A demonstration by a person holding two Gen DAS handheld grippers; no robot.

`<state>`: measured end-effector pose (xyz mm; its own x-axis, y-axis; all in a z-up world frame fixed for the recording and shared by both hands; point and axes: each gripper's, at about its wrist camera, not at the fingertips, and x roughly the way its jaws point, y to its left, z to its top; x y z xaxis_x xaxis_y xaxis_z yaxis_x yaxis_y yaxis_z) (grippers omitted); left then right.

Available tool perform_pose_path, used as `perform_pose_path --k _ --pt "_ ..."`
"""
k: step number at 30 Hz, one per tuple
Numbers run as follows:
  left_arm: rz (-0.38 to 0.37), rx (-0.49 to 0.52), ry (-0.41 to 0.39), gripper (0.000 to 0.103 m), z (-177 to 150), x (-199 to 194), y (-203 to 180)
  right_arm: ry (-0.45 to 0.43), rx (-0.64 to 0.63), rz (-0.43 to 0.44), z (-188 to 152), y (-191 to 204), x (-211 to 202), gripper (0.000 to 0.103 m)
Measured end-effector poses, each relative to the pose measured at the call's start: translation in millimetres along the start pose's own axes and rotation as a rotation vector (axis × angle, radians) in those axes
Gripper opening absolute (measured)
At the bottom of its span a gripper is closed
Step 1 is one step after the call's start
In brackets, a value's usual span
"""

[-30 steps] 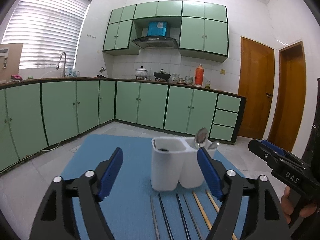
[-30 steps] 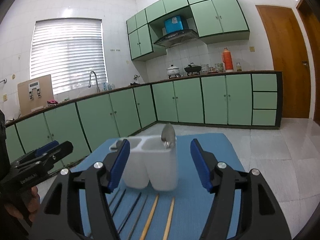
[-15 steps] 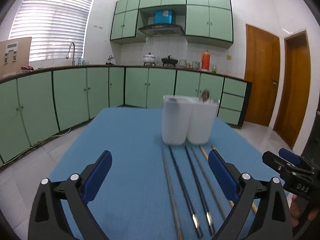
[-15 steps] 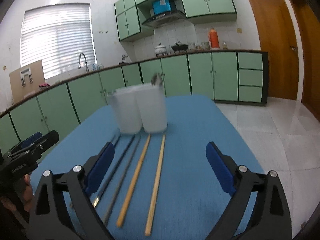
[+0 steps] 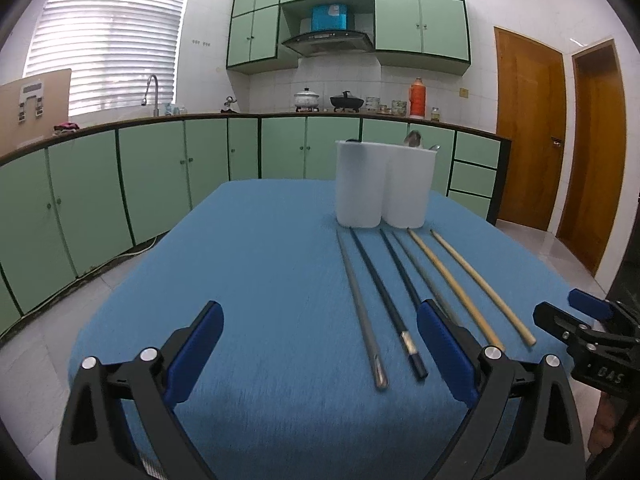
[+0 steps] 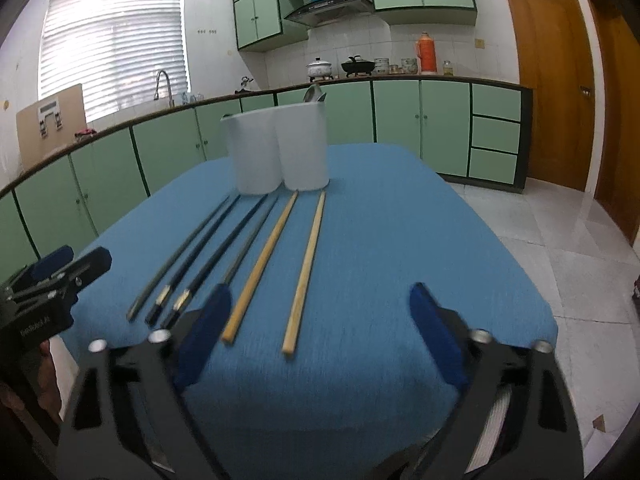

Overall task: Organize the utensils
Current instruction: 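Move both tools back over the chopsticks lying on the table, then grasp a grey chopstick with the left tool while the right tool grasps a wooden chopstick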

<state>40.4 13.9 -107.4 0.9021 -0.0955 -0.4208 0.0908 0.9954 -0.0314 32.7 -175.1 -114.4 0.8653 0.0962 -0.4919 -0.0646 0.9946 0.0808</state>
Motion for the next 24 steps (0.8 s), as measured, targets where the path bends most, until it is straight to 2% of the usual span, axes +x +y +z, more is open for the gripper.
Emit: perform_pose_path --k 8,19,24 --pt "0.014 -0.003 0.002 0.095 -15.0 -9.6 -0.2 0.019 -0.014 0.014 -16.3 2.5 -0.7 0.049" --pt "0.011 -0.004 0.01 0.095 -19.4 -10.5 -3.2 0.041 -0.017 0.046 -20.9 3.4 6.0 0.017" --pt "0.008 -0.004 0.011 0.095 -20.9 -10.0 -4.2 0.038 -0.017 0.041 -20.2 3.7 7.6 0.016"
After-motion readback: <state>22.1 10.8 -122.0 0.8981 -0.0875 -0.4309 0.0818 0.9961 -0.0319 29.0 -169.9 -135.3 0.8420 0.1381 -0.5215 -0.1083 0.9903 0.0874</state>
